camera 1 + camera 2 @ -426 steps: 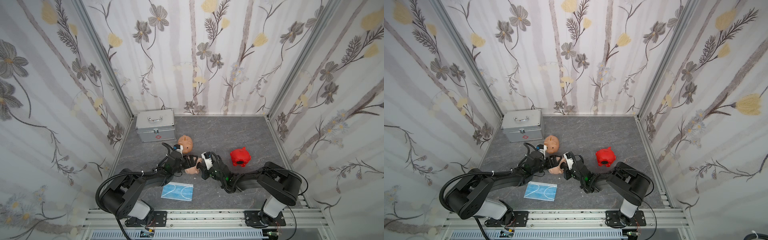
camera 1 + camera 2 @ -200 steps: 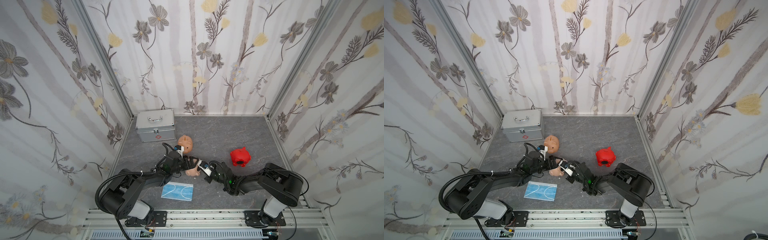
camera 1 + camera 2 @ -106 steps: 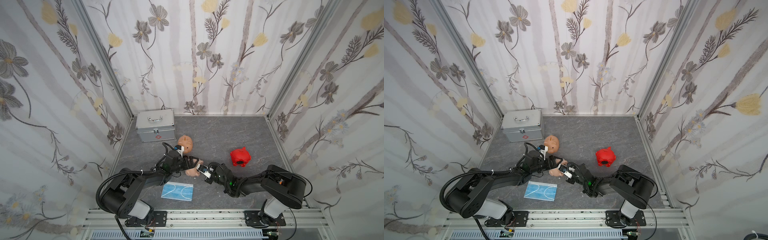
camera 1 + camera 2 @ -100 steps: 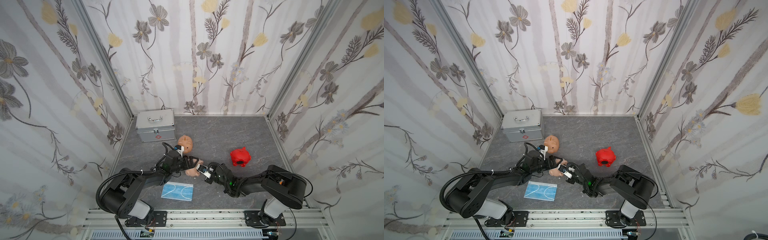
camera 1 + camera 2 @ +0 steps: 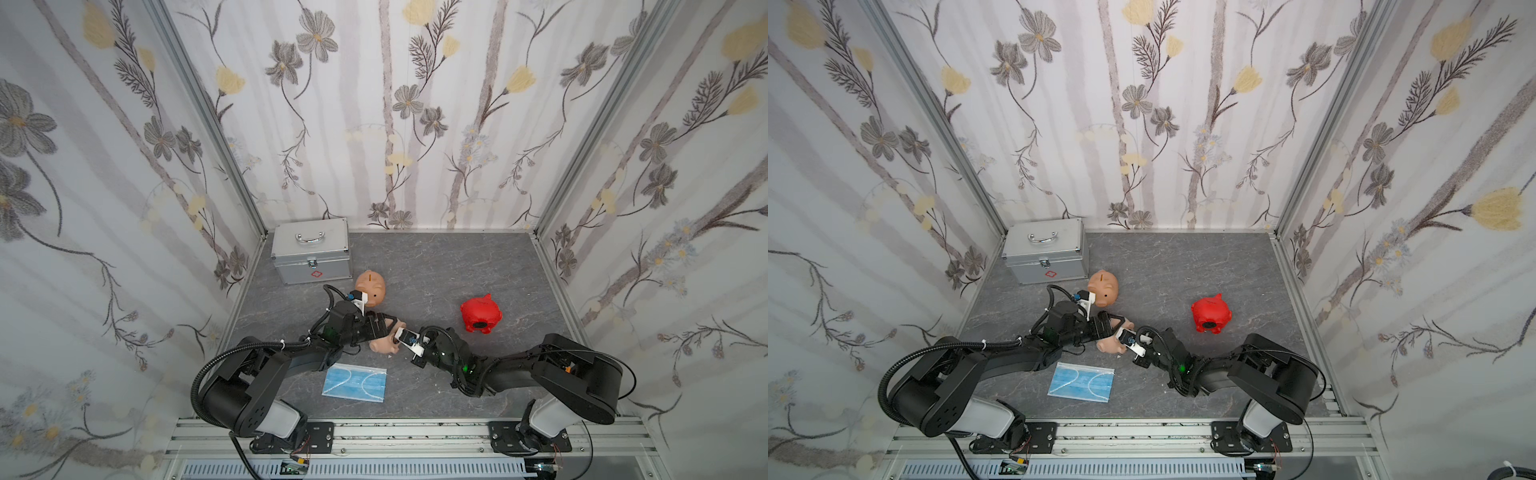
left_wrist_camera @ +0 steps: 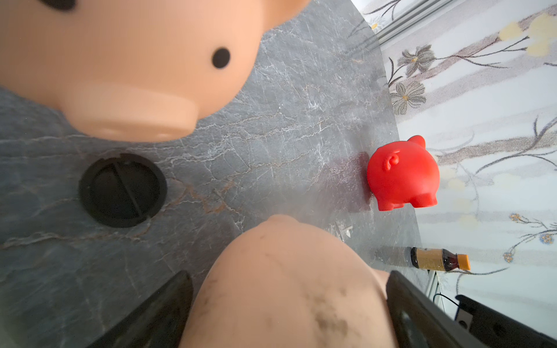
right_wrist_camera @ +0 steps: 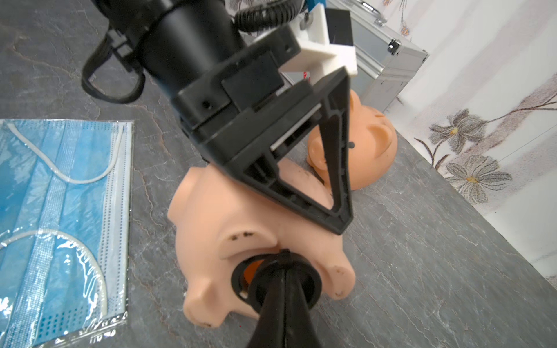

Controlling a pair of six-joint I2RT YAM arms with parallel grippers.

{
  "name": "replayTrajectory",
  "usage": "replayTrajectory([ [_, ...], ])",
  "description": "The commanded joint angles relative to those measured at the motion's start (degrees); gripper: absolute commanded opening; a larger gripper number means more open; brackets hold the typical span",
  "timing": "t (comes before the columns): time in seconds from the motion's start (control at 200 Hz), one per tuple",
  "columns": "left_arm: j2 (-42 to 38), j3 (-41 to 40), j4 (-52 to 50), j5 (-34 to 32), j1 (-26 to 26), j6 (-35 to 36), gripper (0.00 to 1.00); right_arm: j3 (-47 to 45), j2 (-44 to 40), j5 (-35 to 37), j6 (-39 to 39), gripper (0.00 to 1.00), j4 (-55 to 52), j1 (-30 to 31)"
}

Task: Open piggy banks
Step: Open the lid on the piggy bank, then place the lid at the center of the board.

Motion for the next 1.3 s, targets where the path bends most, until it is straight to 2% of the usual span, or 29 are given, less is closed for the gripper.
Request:
replayTrajectory([
  [0.0,-0.1,-0.7,-8.3,-0.4,0.0,0.2,0.99,-1.0,-0.9,0.2,2.1,0.0,4.6,0.0],
  [0.13,-0.7,-0.7,-8.5,-0.5,0.0,0.2,0.99,-2.9,-2.1,0.7,4.8,0.0,4.6,0.1],
  [0.235,-0.8,-0.8,-8.5,-0.8,-0.1,-0.1,0.99,-4.6,-5.2,1.6,10.3,0.0,2.5,0.3],
  [0.345,-1.0,-0.8,-8.5,-1.3,-0.5,-0.4,0.99,-4.8,-10.6,2.6,21.0,0.0,-3.7,0.3],
  [0.435,-1.1,-0.4,-9.1,-1.8,-1.0,-0.3,0.99,-4.4,-13.6,-1.0,30.7,0.0,-9.3,0.2],
  [0.485,-1.1,-0.3,-9.3,-2.1,-1.2,-0.3,0.99,-2.4,-14.6,1.7,39.8,0.0,-16.8,0.2],
  [0.53,-1.2,-0.2,-9.3,-2.3,-1.5,-0.4,0.99,1.6,-14.9,5.9,49.4,0.0,-28.8,0.2],
  [0.605,-1.5,-0.2,-9.4,-2.9,-1.7,-0.7,0.99,8.7,-13.4,6.8,54.7,0.0,-43.5,0.4],
  [0.69,-2.0,-0.3,-9.7,-3.6,-2.0,-0.9,0.99,9.7,-13.1,6.0,57.5,0.0,-47.6,1.1],
  [0.834,-2.7,-0.6,-9.9,-4.7,-2.3,-1.2,0.99,4.0,-19.0,4.4,62.1,0.0,-47.0,1.9],
  [1.144,-4.5,-0.5,-11.5,-6.3,-3.0,-1.6,0.99,3.2,-26.7,5.5,73.1,0.0,-68.4,0.6],
  [1.299,-5.9,-0.3,-12.8,-7.0,-3.4,-1.4,0.99,1.2,-27.1,3.2,75.4,0.0,-72.8,-2.4],
])
